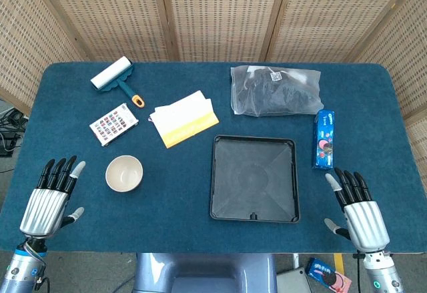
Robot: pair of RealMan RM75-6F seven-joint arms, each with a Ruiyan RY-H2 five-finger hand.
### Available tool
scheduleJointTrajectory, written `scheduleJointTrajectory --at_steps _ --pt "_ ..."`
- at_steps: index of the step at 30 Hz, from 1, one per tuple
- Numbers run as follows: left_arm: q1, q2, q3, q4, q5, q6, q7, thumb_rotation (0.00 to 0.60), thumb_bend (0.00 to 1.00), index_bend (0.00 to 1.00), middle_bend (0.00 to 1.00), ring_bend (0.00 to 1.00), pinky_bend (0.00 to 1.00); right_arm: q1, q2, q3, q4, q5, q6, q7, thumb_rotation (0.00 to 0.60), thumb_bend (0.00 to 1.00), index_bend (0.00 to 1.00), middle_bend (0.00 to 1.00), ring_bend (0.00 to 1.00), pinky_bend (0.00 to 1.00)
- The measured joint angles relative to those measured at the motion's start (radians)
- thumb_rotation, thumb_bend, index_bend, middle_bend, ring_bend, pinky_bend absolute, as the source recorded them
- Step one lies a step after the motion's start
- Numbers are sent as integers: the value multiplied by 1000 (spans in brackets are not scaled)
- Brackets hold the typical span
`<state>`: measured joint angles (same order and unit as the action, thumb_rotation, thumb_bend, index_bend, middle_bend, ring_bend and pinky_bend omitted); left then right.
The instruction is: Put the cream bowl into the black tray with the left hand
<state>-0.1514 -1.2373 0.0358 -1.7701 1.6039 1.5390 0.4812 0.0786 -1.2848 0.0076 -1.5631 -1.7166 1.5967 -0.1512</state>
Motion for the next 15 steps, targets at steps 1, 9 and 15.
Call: scheduleJointTrajectory --at_steps 1,9,15 --pt "1 0 -1 0 1 0 1 600 82 0 0 0 0 0 0 0 0 -1 1 0 600 164 0 0 0 0" --pt "6 -4 -7 2 19 8 -3 600 81 0 0 0 0 -3 2 0 -1 -6 10 9 600 164 0 0 0 0" --pt "6 -8 -12 9 25 4 -10 600 81 0 0 0 0 -4 4 3 -4 -3 11 8 600 164 0 0 0 0"
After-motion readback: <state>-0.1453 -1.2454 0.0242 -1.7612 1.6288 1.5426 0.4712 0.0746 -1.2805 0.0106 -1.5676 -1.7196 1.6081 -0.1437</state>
